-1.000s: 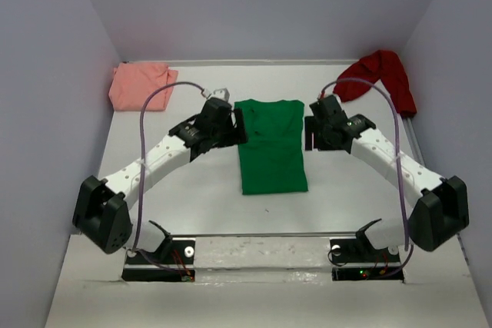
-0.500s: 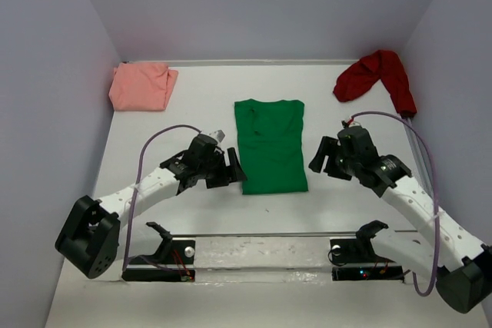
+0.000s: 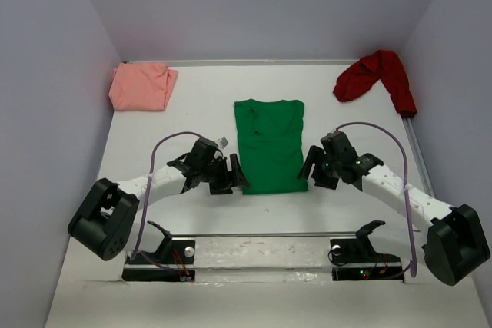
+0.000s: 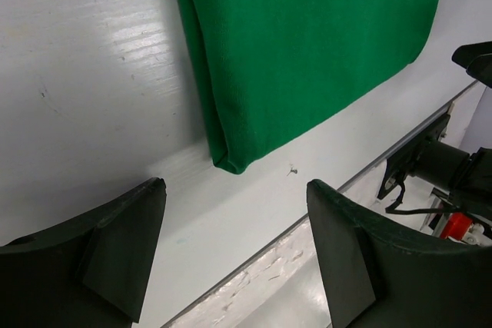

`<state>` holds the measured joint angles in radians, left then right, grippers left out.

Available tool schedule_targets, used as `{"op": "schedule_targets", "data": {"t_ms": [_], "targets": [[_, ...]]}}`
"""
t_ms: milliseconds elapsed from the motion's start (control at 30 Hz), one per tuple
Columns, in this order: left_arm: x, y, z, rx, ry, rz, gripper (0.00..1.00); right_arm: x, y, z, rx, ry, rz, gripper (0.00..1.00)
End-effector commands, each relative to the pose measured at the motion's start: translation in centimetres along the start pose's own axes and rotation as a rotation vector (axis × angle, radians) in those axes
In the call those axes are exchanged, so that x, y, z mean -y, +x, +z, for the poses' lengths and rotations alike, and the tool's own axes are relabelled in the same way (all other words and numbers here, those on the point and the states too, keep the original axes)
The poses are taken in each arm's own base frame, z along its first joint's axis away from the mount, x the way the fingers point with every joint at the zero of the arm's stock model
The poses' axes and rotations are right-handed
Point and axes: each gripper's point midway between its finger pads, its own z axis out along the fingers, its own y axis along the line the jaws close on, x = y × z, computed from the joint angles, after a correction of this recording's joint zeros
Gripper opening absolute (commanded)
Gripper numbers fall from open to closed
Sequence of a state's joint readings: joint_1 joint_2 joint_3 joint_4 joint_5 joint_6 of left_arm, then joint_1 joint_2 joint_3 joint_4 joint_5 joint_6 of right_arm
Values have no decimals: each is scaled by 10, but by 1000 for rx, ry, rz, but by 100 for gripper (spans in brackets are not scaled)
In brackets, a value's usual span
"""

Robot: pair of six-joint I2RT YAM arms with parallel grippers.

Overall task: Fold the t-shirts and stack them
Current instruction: Fold the tshirt

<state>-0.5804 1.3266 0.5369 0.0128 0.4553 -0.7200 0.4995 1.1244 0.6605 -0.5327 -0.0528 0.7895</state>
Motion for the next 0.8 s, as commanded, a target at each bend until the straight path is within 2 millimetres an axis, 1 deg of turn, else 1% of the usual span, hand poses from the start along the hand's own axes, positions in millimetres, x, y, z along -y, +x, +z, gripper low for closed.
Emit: {"op": "schedule_targets", "data": {"t_ms": [0, 200, 233, 333, 400, 467, 533, 600, 633, 733, 767], "targets": [[7, 3, -3, -19, 44, 9, 83, -9, -11, 1, 55, -17, 39, 72], [3, 9, -4, -32, 31, -5, 82, -4, -9, -1, 62, -5, 89, 70], [1, 9, -4, -35, 24, -10, 82, -3, -8, 0, 56, 2, 95, 68], [1, 7, -2, -28, 12, -11, 82, 13, -4, 10, 41, 99, 121, 65], [-3, 9, -2, -40, -13, -20, 82, 26, -8, 10, 69, 169, 130, 65], [-3, 9, 0, -42, -19, -27, 81, 32, -8, 10, 80, 192, 130, 64], [-4, 9, 2, -42, -27, -26, 79, 35, -7, 12, 86, 196, 134, 62], [-5, 11, 5, -55, -34, -33, 75, 32, -6, 15, 86, 174, 143, 56], [-5, 11, 7, -58, -31, -30, 74, 35, -3, 17, 77, 178, 142, 54], [-7, 15, 11, -76, -43, -44, 73, 39, 0, 21, 73, 185, 138, 53], [-3, 12, 13, -65, -25, -35, 73, 38, 0, 22, 74, 179, 139, 54]]}}
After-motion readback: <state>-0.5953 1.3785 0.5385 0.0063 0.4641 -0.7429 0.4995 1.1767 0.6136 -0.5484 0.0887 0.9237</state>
